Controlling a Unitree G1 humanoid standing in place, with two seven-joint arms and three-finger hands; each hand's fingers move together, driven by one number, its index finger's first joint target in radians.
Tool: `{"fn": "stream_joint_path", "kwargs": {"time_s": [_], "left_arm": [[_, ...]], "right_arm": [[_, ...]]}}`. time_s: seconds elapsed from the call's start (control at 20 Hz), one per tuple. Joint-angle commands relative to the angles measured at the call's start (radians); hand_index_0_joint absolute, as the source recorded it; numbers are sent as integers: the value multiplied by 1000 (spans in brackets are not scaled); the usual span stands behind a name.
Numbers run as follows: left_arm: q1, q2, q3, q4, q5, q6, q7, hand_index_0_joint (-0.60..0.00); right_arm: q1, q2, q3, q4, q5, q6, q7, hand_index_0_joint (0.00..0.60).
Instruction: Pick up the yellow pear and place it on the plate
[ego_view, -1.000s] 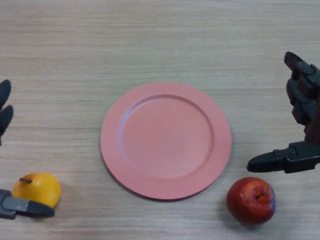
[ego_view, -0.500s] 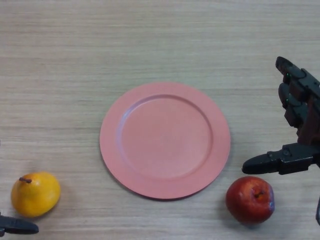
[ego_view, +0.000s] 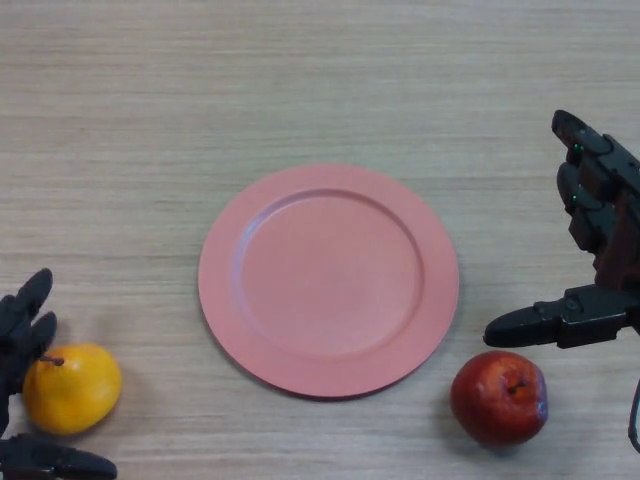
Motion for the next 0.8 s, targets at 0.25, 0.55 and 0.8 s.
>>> {"fn": "stream_joint_path", "kwargs": {"time_s": [0.25, 0.55, 0.8], "left_arm": [[-39, 119, -18, 153, 223, -350, 105, -600], [-30, 115, -16, 81, 224, -382, 126, -600], [13, 63, 23, -219, 191, -264, 29, -600]], "right_arm": [[-32, -29, -72, -94, 40, -108, -21, 0], [-33, -38, -83, -103, 23, -120, -16, 0], [-29, -40, -92, -114, 17, -116, -18, 0]]}}
